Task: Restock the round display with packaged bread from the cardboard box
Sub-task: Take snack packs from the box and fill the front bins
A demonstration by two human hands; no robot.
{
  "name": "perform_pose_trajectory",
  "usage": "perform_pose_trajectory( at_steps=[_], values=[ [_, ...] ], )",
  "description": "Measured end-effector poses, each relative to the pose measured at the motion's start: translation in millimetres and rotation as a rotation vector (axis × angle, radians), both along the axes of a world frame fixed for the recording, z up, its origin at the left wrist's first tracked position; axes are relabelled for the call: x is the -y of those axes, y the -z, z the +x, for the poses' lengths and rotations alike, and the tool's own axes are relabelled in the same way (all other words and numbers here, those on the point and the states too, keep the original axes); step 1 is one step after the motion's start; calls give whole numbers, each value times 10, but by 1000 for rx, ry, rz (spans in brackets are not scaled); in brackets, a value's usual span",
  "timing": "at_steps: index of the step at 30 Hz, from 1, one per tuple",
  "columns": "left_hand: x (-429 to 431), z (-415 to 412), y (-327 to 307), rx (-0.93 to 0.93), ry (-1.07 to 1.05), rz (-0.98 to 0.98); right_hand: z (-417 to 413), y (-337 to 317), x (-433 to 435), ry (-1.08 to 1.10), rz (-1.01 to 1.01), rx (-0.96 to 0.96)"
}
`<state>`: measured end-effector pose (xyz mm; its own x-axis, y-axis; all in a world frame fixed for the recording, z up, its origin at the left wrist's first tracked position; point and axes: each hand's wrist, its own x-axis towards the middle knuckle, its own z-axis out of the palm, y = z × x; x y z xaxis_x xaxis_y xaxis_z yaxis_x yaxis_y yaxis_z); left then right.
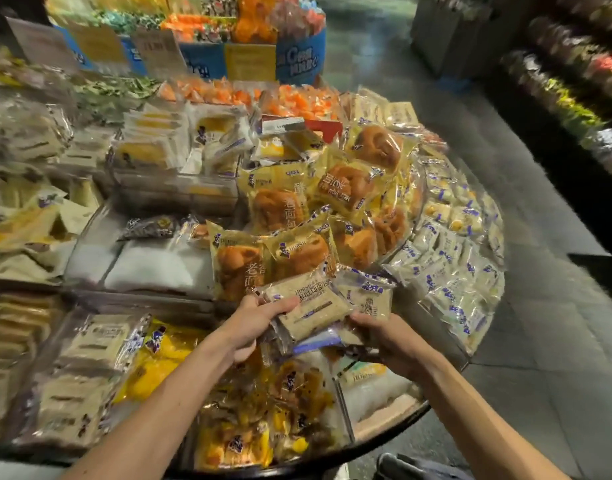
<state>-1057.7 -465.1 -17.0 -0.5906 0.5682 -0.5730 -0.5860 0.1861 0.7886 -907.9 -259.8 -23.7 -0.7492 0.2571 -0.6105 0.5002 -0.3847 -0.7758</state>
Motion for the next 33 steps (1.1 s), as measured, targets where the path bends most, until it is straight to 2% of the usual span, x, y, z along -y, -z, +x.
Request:
perform_pose_trajectory(
  at_steps=[4,14,21,25,29,33],
  values=[
    [64,240,96,32,-116,1,-12,243,86,-36,-131,17],
    [399,457,209,28,-331,-22,-184,357,762,-191,-243,39],
    [1446,150,276,191,-482,123,-487,399,1565,-85,-246,40],
    [2234,-25,406,147,-513,76,-562,438,2038,-34,-255,50],
    [3046,-263,477,152,-542,114,-584,451,2356,-5,-251,76],
    [3602,-629,559,141,-606,-5,-529,431,2440,72,-153,76]
  ],
)
